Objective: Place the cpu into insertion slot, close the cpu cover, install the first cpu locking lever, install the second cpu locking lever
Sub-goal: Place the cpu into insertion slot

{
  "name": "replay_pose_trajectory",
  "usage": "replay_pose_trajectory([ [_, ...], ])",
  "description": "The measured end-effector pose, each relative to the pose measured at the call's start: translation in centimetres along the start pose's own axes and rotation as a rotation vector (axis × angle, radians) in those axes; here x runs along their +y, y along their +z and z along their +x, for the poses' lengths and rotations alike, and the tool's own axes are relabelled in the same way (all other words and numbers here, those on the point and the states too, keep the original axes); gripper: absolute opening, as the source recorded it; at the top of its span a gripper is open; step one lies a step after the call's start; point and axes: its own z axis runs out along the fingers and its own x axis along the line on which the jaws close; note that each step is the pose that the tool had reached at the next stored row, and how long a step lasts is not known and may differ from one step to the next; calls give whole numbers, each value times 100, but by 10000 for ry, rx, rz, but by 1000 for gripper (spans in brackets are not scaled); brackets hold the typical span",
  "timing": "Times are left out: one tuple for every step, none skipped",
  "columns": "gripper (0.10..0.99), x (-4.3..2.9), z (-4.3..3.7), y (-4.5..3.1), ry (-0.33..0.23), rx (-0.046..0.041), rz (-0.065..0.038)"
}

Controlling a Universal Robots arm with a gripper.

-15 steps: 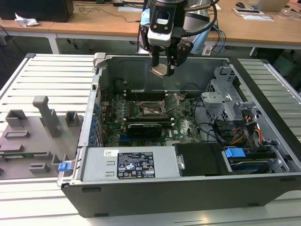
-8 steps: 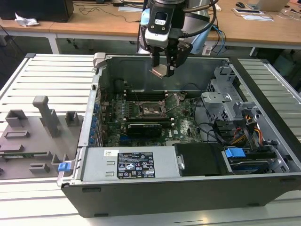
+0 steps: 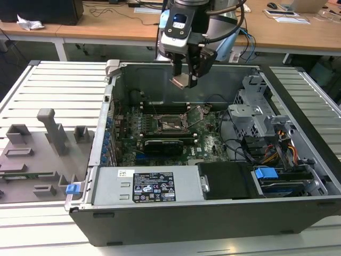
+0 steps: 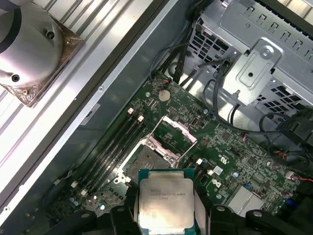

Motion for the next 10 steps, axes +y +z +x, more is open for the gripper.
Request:
replay_pose_trajectory([
  [541,0,0,2,119,-10,-2],
  [541,0,0,3,213,-19,-2],
  [541,0,0,5,281,-24,-4],
  [541,-1,0,6,330,-28,-5],
  [541,-1,0,7,392,-33,-5],
  [541,-1,0,8,439,-37,-6],
  [541,-1,0,9,532,-45,-7],
  [541,-1,0,11,621,-53,-9],
  [541,-1,0,13,680,-58,-9],
  [541,-1,0,13,728,-61,-10],
])
